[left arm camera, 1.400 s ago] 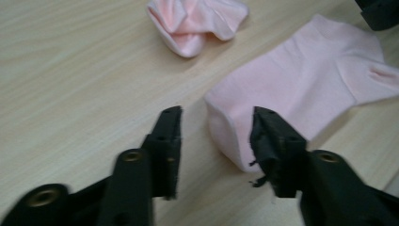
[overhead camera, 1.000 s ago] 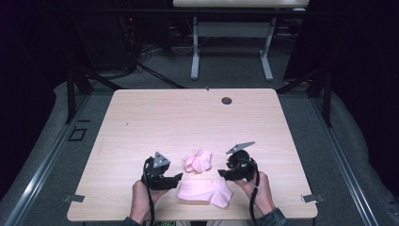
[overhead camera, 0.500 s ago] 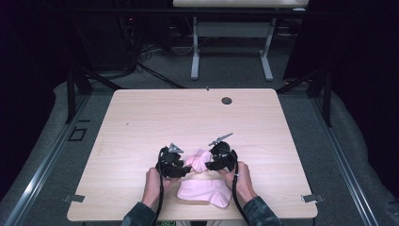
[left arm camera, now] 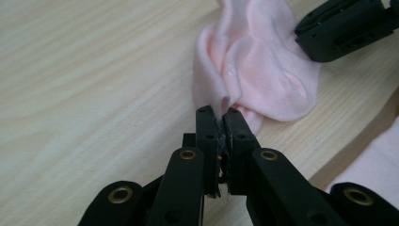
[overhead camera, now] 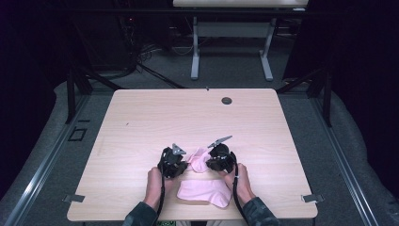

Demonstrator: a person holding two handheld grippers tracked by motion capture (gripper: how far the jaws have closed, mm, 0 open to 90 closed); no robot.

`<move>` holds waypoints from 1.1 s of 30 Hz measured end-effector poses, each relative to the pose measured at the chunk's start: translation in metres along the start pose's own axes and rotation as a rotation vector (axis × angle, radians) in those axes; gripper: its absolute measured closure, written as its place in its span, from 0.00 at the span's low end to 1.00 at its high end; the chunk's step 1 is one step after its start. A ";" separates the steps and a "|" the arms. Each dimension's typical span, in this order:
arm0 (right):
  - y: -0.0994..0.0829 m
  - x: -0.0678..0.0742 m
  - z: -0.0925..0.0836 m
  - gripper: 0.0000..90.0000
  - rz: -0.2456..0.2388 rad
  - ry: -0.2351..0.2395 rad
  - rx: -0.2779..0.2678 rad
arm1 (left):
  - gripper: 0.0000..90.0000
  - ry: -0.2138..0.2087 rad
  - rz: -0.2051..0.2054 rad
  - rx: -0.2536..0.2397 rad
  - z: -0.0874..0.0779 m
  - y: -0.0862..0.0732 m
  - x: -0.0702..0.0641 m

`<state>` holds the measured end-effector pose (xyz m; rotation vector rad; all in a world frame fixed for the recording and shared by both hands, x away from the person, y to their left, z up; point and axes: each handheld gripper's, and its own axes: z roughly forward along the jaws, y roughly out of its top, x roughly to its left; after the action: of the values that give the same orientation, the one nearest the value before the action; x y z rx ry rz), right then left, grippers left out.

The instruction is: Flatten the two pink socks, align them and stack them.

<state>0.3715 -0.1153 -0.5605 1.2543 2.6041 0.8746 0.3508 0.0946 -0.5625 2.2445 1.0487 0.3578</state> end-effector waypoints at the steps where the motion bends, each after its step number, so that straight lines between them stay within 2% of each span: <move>1: 0.000 0.000 -0.001 0.92 0.003 0.000 -0.010 | 0.96 0.017 0.010 -0.008 -0.003 0.001 0.001; 2: 0.000 0.000 -0.001 0.92 0.003 0.000 -0.010 | 0.96 0.017 0.010 -0.008 -0.003 0.001 0.001; 3: 0.000 -0.001 -0.007 0.92 0.004 0.001 -0.033 | 0.96 0.033 0.016 -0.016 -0.007 0.001 0.002; 4: 0.001 -0.001 -0.011 0.92 0.008 0.003 -0.031 | 0.96 0.069 0.048 -0.030 -0.015 0.004 0.004; 5: 0.001 -0.001 -0.011 0.92 0.008 0.003 -0.031 | 0.96 0.069 0.048 -0.030 -0.015 0.004 0.004; 6: 0.000 -0.001 -0.014 0.92 0.007 0.002 -0.047 | 0.96 0.101 0.073 -0.037 -0.020 0.005 0.003; 7: 0.001 -0.001 -0.021 0.92 0.018 0.016 -0.056 | 0.96 0.108 0.093 -0.044 -0.023 0.006 0.002; 8: 0.001 -0.001 -0.021 0.92 0.018 0.016 -0.056 | 0.96 0.120 0.118 -0.042 -0.025 0.008 0.000; 10: 0.001 0.000 -0.025 0.93 0.009 0.016 -0.067 | 0.96 0.192 0.221 -0.031 -0.028 0.011 -0.011; 11: 0.001 0.000 -0.025 0.93 0.009 0.016 -0.067 | 0.96 0.192 0.221 -0.031 -0.028 0.011 -0.011; 12: 0.001 0.000 -0.027 0.93 0.007 0.006 -0.060 | 0.96 0.219 0.260 -0.018 -0.027 0.011 -0.016; 15: -0.002 -0.003 -0.030 0.92 0.004 -0.009 -0.046 | 0.94 0.198 0.314 0.017 -0.019 0.007 -0.027; 16: -0.004 -0.005 -0.031 0.92 0.015 -0.013 -0.044 | 0.94 0.176 0.321 0.028 -0.017 0.005 -0.030; 17: -0.008 -0.010 -0.031 0.92 0.012 -0.034 -0.013 | 0.88 0.145 0.328 0.042 -0.013 0.002 -0.034; 18: -0.010 -0.010 -0.030 0.92 0.020 -0.035 0.001 | 0.82 0.133 0.330 0.052 -0.011 0.001 -0.035; 19: -0.011 -0.013 -0.030 0.91 0.012 -0.049 0.021 | 0.75 0.103 0.327 0.070 -0.009 -0.001 -0.036; 20: -0.011 -0.013 -0.030 0.91 0.012 -0.049 0.021 | 0.75 0.075 0.300 0.065 -0.009 -0.003 -0.036; 21: -0.013 -0.014 -0.027 0.89 0.020 -0.057 0.032 | 0.68 0.055 0.277 0.056 -0.010 -0.004 -0.034; 22: -0.014 -0.017 -0.027 0.83 0.004 -0.058 0.065 | 0.59 0.035 0.250 0.042 -0.013 -0.005 -0.031; 23: -0.017 -0.019 -0.026 0.75 0.019 -0.070 0.062 | 0.50 0.028 0.218 0.025 -0.016 -0.005 -0.027; 25: -0.018 -0.021 -0.028 0.72 0.018 -0.061 0.049 | 0.47 0.008 0.172 -0.004 -0.024 -0.005 -0.018; 27: -0.019 -0.024 -0.035 0.66 0.050 -0.057 0.012 | 0.47 0.019 0.108 -0.043 -0.036 -0.003 -0.003; 28: -0.019 -0.025 -0.037 0.65 0.057 -0.055 0.006 | 0.48 0.016 0.094 -0.041 -0.037 -0.002 0.001; 30: -0.019 -0.026 -0.038 0.64 0.055 -0.060 0.003 | 0.47 0.010 0.091 -0.022 -0.036 0.000 0.003; 33: -0.019 -0.022 -0.033 0.64 0.062 -0.052 0.013 | 0.48 0.005 0.131 0.041 -0.022 0.001 -0.004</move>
<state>0.3616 -0.1564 -0.5467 1.3488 2.5481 0.8248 0.3386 0.1006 -0.5451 2.3566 0.9219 0.4012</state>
